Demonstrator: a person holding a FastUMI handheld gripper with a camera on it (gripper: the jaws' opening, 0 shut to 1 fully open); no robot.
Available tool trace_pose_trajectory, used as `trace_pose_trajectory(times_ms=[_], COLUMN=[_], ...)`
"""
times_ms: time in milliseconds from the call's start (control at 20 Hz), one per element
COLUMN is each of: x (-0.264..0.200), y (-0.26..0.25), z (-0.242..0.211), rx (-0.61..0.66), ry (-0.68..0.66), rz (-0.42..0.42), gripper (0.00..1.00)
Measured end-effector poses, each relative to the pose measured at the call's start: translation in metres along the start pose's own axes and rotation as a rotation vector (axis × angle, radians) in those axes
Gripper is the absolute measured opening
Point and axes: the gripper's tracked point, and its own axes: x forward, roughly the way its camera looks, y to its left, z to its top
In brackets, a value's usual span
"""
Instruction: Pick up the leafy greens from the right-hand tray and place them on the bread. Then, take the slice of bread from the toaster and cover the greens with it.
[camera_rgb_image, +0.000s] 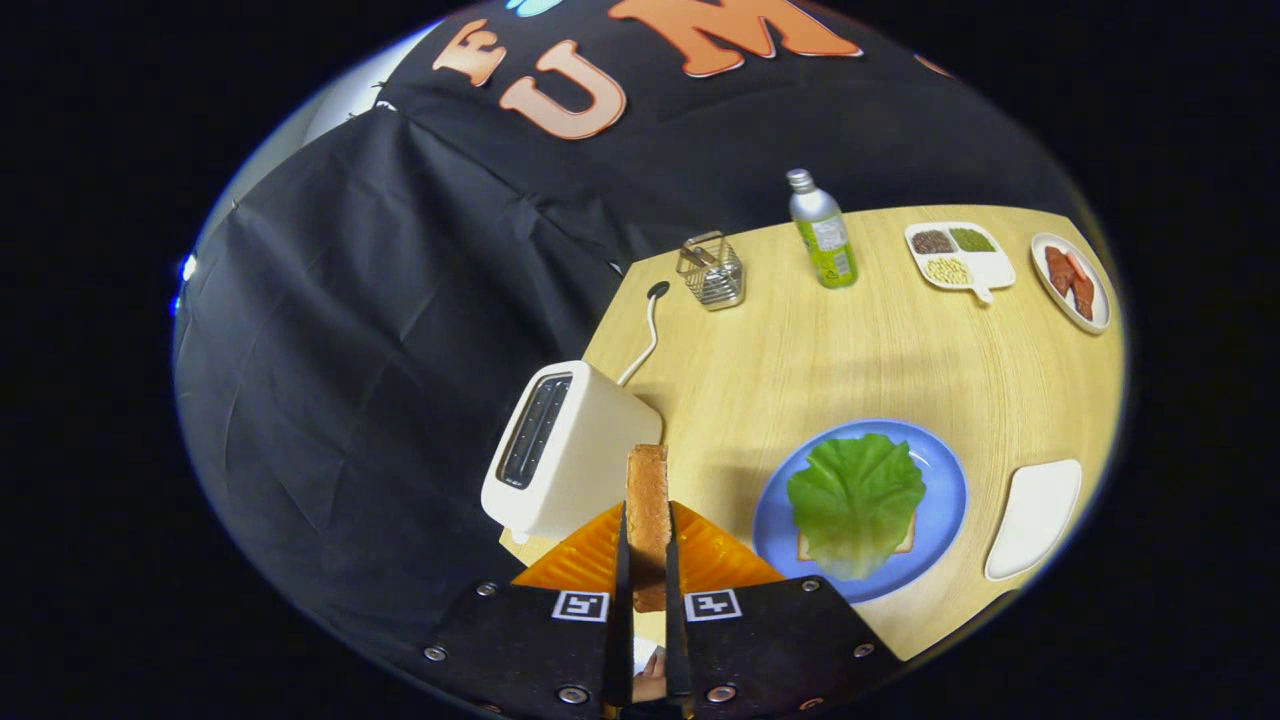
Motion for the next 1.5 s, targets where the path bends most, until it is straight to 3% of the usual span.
trace_pose_trajectory(times_ms=[700, 1500], x=[0.007, 0.032], y=[-0.083, -0.149], z=[-0.019, -0.032], rx=[0.080, 0.061], ry=[-0.003, 0.001], rz=[-0.013, -0.119], gripper=[0.13, 0.13])
